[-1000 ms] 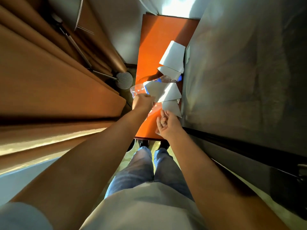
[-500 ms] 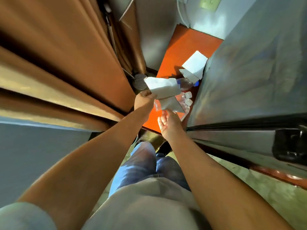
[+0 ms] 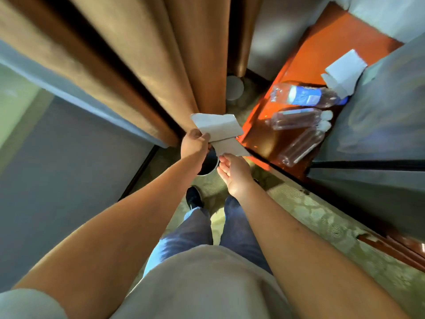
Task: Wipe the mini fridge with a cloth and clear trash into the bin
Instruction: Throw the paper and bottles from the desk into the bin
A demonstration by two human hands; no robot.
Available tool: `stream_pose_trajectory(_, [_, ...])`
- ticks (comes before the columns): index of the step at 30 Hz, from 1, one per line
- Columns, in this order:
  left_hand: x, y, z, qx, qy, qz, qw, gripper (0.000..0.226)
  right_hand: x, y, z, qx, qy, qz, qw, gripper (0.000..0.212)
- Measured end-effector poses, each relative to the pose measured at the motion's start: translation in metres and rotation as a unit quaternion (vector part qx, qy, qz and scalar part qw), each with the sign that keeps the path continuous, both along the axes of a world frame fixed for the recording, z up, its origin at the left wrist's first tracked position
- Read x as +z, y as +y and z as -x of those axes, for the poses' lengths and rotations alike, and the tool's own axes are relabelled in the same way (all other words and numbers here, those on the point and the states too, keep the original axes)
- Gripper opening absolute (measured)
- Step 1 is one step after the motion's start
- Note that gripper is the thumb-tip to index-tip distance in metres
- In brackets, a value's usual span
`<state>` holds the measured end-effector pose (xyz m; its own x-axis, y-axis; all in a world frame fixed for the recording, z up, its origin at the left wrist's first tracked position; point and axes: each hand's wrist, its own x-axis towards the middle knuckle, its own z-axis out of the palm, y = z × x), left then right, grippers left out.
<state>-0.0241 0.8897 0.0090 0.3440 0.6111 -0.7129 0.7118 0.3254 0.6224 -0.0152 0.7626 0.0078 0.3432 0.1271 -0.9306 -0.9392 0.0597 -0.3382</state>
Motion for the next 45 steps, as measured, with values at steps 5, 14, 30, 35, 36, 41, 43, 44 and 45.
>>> stream_pose_trajectory(5, [-0.030,0.024,0.057,0.000,0.048,-0.008,0.999,0.007,-0.032,0.013,0.043,0.045,0.026,0.025,0.998,0.046])
stream_pose_trajectory(14, [-0.122,0.044,0.110,-0.081,0.136,-0.042,0.986,0.014,-0.112,0.010,0.072,0.153,0.036,0.129,0.979,0.003])
stream_pose_trajectory(30, [-0.291,0.043,0.107,-0.141,0.156,-0.056,0.976,0.007,-0.281,0.039,0.064,0.158,0.075,0.171,0.970,0.015])
stream_pose_trajectory(35, [-0.299,0.039,0.099,-0.185,0.156,-0.016,0.970,0.023,-0.272,0.060,0.049,0.152,0.113,0.101,0.977,0.033])
stream_pose_trajectory(36, [-0.298,0.039,0.099,-0.190,0.156,-0.016,0.969,0.026,-0.267,0.062,0.048,0.163,0.126,0.069,0.976,0.040])
stream_pose_trajectory(41, [-0.268,0.040,0.099,-0.188,0.157,-0.013,0.969,0.031,-0.237,0.055,0.043,0.157,0.097,0.119,0.976,0.018])
stream_pose_trajectory(43, [-0.245,0.043,0.096,-0.182,0.149,-0.015,0.972,0.030,-0.219,0.054,0.040,0.159,0.083,0.115,0.977,0.016])
stream_pose_trajectory(44, [-0.231,0.044,0.092,-0.182,0.142,-0.018,0.973,0.030,-0.206,0.053,0.037,0.160,0.075,0.108,0.978,0.015])
stream_pose_trajectory(45, [-0.214,0.044,0.088,-0.187,0.134,-0.022,0.973,0.030,-0.190,0.052,0.033,0.158,0.068,0.099,0.980,0.015])
